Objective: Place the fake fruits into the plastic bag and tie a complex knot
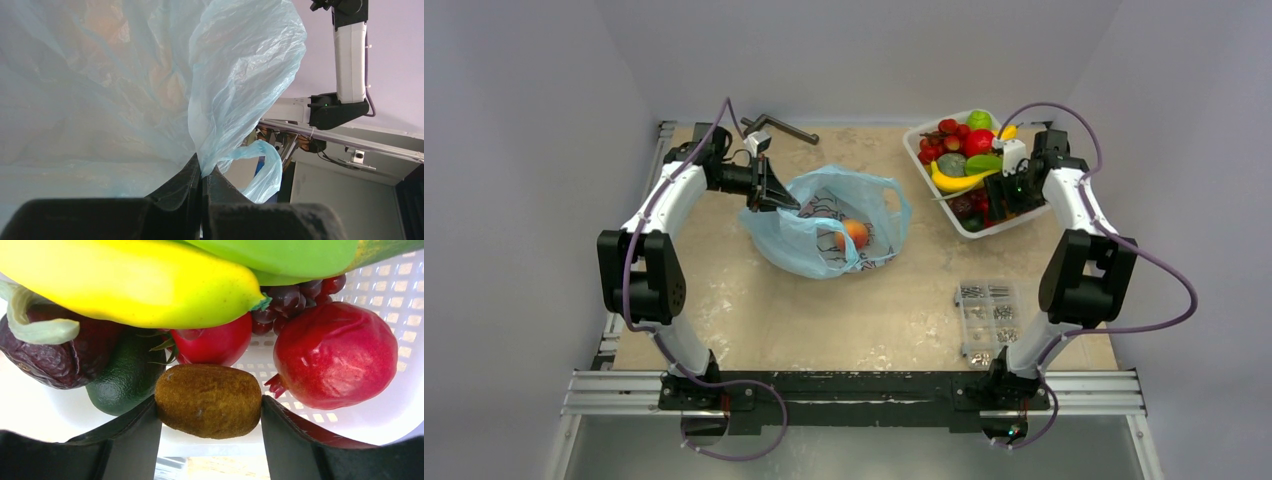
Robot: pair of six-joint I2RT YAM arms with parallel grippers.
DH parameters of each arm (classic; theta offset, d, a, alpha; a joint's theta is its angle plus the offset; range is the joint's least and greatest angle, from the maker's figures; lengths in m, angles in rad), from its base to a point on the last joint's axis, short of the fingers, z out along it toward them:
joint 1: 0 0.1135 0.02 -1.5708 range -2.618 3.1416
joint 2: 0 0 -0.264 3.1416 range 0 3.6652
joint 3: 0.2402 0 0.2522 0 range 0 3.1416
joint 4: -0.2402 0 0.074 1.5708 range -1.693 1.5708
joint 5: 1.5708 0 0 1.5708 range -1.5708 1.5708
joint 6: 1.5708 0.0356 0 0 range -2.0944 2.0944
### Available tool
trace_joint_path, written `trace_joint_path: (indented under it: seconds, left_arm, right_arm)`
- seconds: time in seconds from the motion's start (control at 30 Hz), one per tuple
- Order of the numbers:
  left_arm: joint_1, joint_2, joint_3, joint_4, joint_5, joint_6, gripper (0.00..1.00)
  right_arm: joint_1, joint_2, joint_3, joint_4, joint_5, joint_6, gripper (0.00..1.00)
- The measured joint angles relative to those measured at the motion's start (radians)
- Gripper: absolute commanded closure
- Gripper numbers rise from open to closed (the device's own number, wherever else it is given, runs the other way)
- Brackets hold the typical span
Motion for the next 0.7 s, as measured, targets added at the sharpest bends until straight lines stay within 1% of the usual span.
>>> trace_joint_path:
  seconds: [0.07,0.1,0.2,0.27,0.33,0.43,0.53,0.6,0.7]
  left_arm:
    - [0.0,0.0,0.0,0.0,-0.002,0.0,1.0]
    - [0.0,0.0,0.0,0.0,-0.003,0.0,1.0]
    - [0.0,0.0,0.0,0.0,-0.006,0.0,1.0]
    - [0.0,0.0,0.0,0.0,-0.008,0.0,1.0]
    - [0.0,0.0,0.0,0.001,-0.009,-0.001,1.0]
    - [0.0,0.0,0.0,0.001,-0.01,-0.002,1.0]
    - [0.0,0.0,0.0,0.0,-0.011,-0.003,1.0]
    - [0.0,0.0,0.0,0.001,-0.011,-0.01,1.0]
    - [0.0,0.0,0.0,0.002,-0.01,-0.018,1.0]
  right_arm:
    - [0.0,-0.002,0.0,0.002,-0.002,0.003,0.61]
    - [0.0,-0.002,0.0,0.001,-0.002,0.005,0.64]
    - [0.0,-0.011,0.006,-0.017,-0.004,0.002,0.69]
    - [-0.001,-0.026,0.027,-0.05,-0.013,-0.007,0.71]
    - [-0.001,-0.051,0.067,-0.09,-0.038,-0.019,0.73]
    - [0.018,-0.122,0.167,-0.153,-0.119,-0.032,0.78]
    - [0.109,-0.209,0.234,-0.171,-0.223,-0.046,0.8]
    - [0.224,-0.274,0.227,-0.148,-0.292,-0.04,0.82]
    - [0.443,-0.343,0.159,-0.068,-0.357,-0.019,0.85]
